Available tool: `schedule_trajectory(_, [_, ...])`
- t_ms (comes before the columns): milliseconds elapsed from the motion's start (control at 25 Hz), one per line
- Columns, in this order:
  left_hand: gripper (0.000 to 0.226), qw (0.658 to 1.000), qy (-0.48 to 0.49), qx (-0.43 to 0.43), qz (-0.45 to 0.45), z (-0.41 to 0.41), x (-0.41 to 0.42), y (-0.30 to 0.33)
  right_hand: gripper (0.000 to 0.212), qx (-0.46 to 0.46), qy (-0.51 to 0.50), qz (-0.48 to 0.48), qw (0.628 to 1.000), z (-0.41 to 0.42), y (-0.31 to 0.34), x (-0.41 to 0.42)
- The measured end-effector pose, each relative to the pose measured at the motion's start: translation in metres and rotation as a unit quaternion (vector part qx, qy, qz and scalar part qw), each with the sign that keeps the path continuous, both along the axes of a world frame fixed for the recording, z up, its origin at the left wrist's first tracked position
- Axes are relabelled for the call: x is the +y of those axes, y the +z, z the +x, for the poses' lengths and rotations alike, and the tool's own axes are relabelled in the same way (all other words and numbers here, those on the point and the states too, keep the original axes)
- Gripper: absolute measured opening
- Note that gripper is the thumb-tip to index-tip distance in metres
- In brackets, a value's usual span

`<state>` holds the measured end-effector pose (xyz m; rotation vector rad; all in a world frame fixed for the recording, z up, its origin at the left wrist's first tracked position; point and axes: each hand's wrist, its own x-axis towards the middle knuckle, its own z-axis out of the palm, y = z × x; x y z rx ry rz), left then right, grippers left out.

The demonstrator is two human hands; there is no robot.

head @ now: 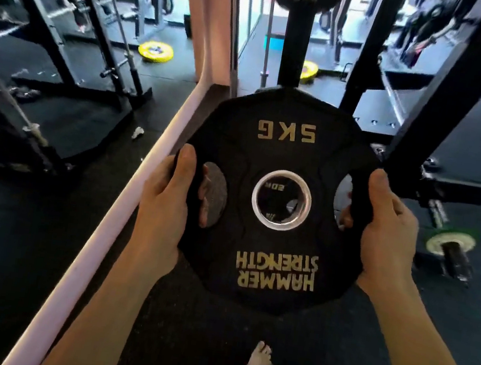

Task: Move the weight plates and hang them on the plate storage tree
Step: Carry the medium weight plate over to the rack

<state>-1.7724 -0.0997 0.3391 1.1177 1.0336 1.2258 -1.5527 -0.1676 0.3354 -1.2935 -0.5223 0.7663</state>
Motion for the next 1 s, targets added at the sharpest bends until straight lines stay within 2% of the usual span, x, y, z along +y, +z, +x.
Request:
schedule_trajectory(80, [0.049, 0.999, -0.016, -0.016, 0.034, 0.017, 0.038, 0.016, 0.039, -0.016, -0.027, 0.027, 0.999, 0.014, 0.015, 0.031])
schedule_trajectory(200, [0.050, 0.994, -0.021, -0.052, 0.099, 0.048, 0.083, 0.053, 0.039, -0.033, -0.032, 0.069, 0.997, 0.039, 0.050, 0.078])
schedule_trajectory(360, [0.050, 0.985, 0.023, -0.060, 0.160, 0.082, 0.126, 0.110, 0.041, -0.036, -0.019, 0.149, 0.988, 0.069, 0.100, 0.129])
schedule_trajectory(600, [0.048, 0.969, 0.011, -0.069, 0.237, 0.111, 0.185, 0.168, 0.038, -0.067, -0.017, 0.227, 0.971, 0.100, 0.156, 0.188])
schedule_trajectory(760, [0.049, 0.960, -0.002, -0.083, 0.268, 0.126, 0.225, 0.184, 0.040, -0.102, -0.023, 0.240, 0.965, 0.112, 0.172, 0.226])
schedule_trajectory(1000, [0.046, 0.964, -0.014, -0.075, 0.254, 0.139, 0.311, 0.178, 0.042, -0.132, -0.040, 0.221, 0.965, 0.127, 0.171, 0.293])
